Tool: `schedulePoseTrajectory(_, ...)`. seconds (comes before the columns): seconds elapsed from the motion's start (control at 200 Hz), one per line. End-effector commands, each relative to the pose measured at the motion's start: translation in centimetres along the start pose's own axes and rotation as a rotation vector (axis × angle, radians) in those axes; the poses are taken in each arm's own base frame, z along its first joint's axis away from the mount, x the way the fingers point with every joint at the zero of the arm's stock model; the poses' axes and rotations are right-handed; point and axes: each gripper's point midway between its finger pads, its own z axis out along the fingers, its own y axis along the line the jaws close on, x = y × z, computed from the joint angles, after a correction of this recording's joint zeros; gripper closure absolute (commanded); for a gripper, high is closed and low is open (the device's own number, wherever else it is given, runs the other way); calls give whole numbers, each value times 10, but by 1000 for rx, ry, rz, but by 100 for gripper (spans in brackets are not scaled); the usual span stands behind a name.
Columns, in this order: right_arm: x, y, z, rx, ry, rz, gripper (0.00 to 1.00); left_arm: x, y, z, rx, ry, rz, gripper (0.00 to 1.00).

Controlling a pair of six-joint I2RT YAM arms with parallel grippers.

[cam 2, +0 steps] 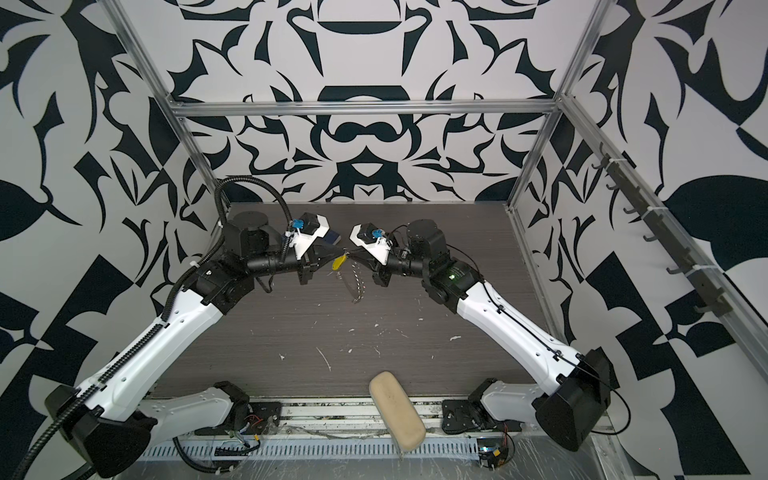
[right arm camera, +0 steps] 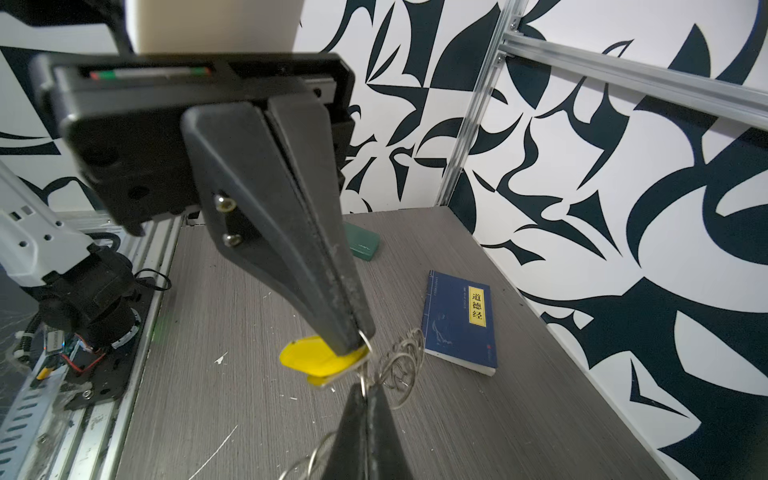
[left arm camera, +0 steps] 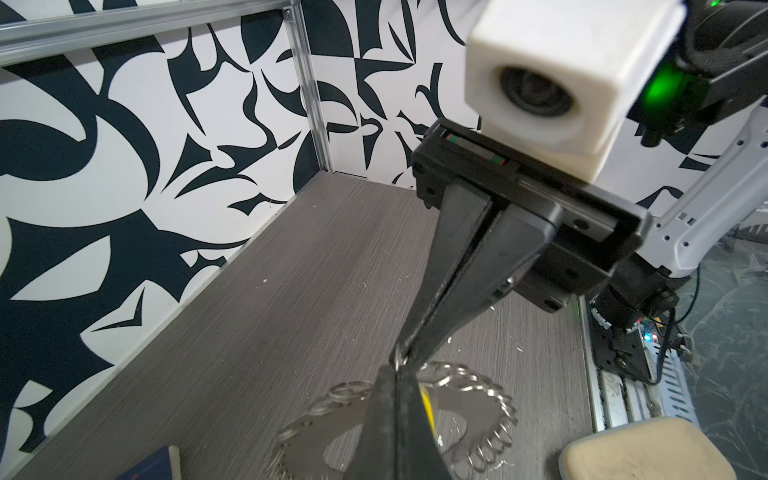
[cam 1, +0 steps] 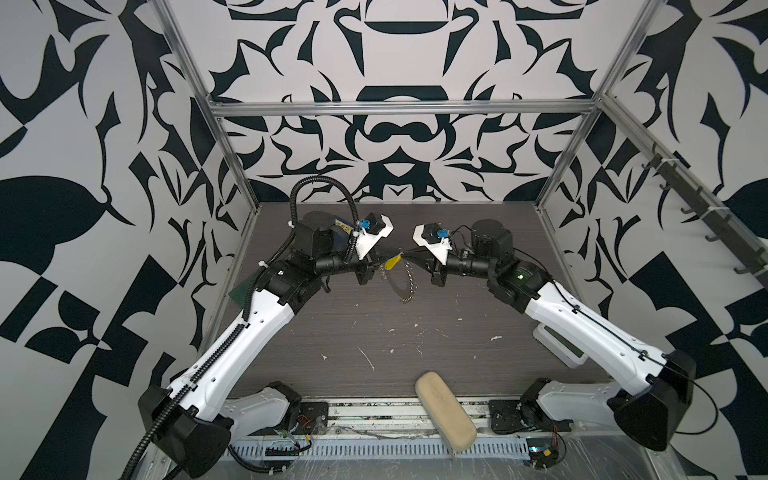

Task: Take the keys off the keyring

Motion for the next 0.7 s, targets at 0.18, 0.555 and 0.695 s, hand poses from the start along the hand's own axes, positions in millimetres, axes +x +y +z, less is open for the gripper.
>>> schedulePoseTrajectory(0.18, -48, 0, -30, 38, -173, -53, 100, -2, 24, -13, -133, 17, -59, 100)
schedulePoseTrajectory(0.555, -83, -3, -55, 45, -357, -16, 100, -2, 20, -3, -67, -7, -108, 100)
schedulePoseTrajectory(0.695, -93, -4, -57, 38, -405, -3, 100, -3, 20, -1, -53, -13, -121, 100)
